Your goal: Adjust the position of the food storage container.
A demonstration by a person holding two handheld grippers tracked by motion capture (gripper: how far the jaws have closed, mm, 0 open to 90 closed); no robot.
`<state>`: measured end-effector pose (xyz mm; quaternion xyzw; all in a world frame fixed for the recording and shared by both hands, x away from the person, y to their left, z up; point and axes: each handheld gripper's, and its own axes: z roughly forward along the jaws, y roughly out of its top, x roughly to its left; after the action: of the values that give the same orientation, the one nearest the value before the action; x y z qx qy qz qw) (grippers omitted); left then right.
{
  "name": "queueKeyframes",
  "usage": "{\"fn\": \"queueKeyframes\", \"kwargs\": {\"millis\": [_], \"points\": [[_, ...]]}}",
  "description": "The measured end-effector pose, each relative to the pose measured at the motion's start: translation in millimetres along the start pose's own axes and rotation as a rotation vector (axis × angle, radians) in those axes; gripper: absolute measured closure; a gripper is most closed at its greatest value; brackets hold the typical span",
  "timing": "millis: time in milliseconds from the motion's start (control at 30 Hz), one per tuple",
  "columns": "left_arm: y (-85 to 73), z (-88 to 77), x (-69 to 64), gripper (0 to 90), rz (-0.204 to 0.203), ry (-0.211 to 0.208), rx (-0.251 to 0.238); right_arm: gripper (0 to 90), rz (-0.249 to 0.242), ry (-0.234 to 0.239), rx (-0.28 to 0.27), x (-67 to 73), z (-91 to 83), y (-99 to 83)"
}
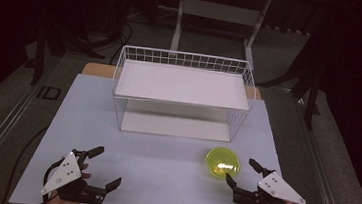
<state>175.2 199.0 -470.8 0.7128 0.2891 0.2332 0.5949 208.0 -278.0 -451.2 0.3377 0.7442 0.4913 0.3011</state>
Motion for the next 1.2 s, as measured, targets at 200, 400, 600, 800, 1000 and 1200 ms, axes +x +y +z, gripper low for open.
{"fn": "queueKeyframes", "kwargs": {"millis": [200, 400, 600, 800, 1000, 1200], "points": [[-0.2, 2.2, -3.1, 0.3, -0.001, -0.016, 0.002, 13.8, -0.045, 0.004, -0.031, 10.0, -3.8, 6.4], [0.4, 2.7, -7.2, 0.3, 0.023, -0.022, 0.006, 15.8, -0.068, 0.088, -0.087, 14.4, -13.0, 23.7], [0.1, 2.3, -6.8, 0.3, 0.004, -0.025, -0.001, 12.2, -0.075, 0.093, -0.135, 17.5, -17.4, 43.3], [0.1, 3.3, -8.0, 0.3, 0.013, -0.032, 0.004, 10.3, -0.069, 0.046, -0.112, 9.9, -7.9, 62.3], [-0.6, 4.0, -9.1, 0.3, 0.0, -0.042, 0.003, 34.6, -0.029, 0.077, -0.067, -8.3, 4.4, 66.6], [-1.2, 3.9, -8.1, 0.3, -0.002, -0.042, 0.003, 55.8, 0.025, -0.006, 0.002, -30.7, 21.5, 53.0]]}}
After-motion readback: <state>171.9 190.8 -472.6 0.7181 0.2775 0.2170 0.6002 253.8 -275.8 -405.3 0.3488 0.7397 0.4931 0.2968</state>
